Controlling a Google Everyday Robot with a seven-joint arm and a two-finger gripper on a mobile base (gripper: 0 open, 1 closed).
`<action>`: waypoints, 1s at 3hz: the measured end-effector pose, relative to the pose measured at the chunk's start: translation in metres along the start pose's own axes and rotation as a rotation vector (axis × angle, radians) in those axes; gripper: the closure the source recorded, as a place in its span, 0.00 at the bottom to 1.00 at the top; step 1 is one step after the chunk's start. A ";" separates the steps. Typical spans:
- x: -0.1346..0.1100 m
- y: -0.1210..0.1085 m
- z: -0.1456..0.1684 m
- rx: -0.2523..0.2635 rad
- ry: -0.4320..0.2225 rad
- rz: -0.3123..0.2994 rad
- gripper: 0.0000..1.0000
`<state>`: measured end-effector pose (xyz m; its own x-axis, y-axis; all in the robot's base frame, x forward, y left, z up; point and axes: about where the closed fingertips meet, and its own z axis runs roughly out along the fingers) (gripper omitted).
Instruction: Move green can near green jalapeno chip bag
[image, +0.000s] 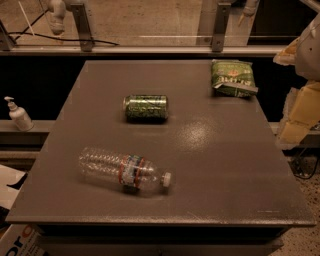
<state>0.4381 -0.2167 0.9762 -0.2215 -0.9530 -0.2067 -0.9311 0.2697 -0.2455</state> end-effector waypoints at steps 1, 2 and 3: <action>0.000 0.000 0.000 0.000 0.000 0.000 0.00; -0.012 -0.006 0.012 0.002 -0.065 -0.026 0.00; -0.040 -0.010 0.044 -0.026 -0.178 -0.086 0.00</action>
Offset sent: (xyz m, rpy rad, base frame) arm 0.0350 0.0332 -0.0270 0.1559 -0.0466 0.1214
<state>0.4694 -0.1751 0.9452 -0.0884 -0.9324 -0.3504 -0.9521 0.1824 -0.2453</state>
